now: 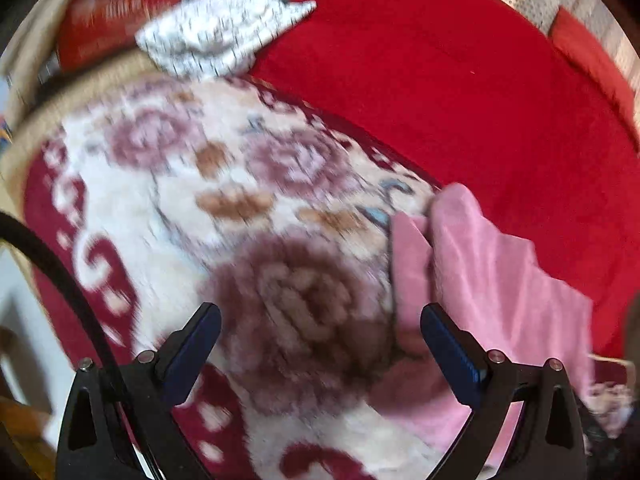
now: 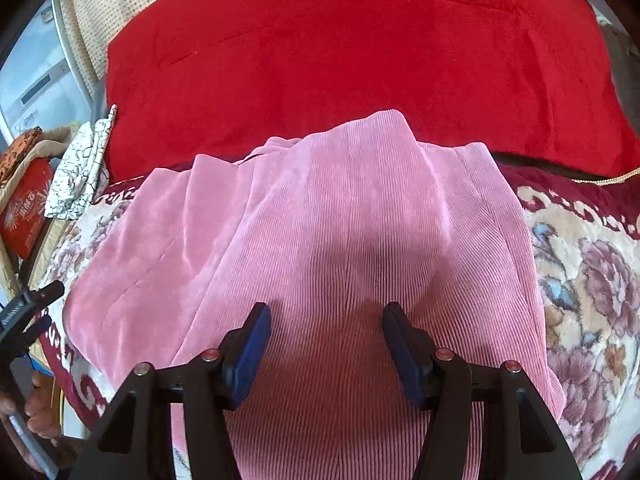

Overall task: Fold large clothes
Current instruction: 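Move the left tool to the jacket's side edge and close on it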

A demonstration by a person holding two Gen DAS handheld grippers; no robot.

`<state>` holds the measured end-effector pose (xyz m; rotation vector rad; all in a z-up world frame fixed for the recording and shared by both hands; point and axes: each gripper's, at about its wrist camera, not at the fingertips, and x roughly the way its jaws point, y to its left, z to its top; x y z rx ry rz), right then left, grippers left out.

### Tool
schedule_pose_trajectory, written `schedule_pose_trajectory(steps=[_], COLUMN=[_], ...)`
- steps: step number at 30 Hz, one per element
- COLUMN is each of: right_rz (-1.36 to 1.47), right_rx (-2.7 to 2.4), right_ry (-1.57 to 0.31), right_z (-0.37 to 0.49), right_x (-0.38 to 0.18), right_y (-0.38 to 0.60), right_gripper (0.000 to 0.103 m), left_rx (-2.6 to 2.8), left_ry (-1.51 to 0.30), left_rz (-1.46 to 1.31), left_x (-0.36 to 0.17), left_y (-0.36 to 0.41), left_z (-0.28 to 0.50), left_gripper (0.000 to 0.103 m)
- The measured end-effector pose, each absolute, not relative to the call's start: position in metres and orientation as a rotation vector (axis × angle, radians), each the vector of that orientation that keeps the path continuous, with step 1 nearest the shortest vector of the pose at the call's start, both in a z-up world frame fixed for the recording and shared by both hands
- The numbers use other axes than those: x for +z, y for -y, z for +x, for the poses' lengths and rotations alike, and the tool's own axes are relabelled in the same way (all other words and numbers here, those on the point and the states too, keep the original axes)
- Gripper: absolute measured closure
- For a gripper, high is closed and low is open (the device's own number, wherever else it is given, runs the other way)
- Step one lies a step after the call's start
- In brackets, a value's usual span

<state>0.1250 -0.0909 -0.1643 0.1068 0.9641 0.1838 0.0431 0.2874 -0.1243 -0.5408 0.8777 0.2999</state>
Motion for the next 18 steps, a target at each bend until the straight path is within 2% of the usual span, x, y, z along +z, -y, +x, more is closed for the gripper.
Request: schedule_pose_trajectory(steps=[9,10,12,13,14,17,18], right_rz=[0.056,0.057,0.061,0.064,0.067,0.062,0.058], right_rx=[0.168,0.170,0.174,0.177,0.180,0.189,0.193], right_ry=[-0.949,-0.949,-0.950,-0.950,-0.949,-0.945,-0.943], right_z=[0.125,0.126,0.125,0.125,0.125,0.126,0.126], right_x=[-0.165,-0.165,-0.164,-0.165,-0.165,-0.167,-0.167], right_y=[0.083,0.083,0.084,0.086,0.086,0.086,0.086], right_gripper=[0.036,0.036,0.036,0.036,0.036,0.036,0.036], left_rx=[0.183,0.168,0.113,0.080,0.044,0.041,0.049], left_ry=[-0.899,-0.906,-0.907,-0.900,-0.889,-0.868,-0.869], left_rz=[-0.523,-0.540,-0.587,-0.601,-0.603,-0.562,-0.562], left_x=[-0.135,-0.138,-0.141,-0.140,-0.139,-0.135,-0.136], left_y=[-0.259,-0.257,-0.254,-0.251,-0.248,-0.240,-0.240], left_z=[0.048,0.049,0.050,0.050,0.051,0.053,0.053], left_gripper=[0.004,0.007,0.037,0.046,0.060,0.061,0.054])
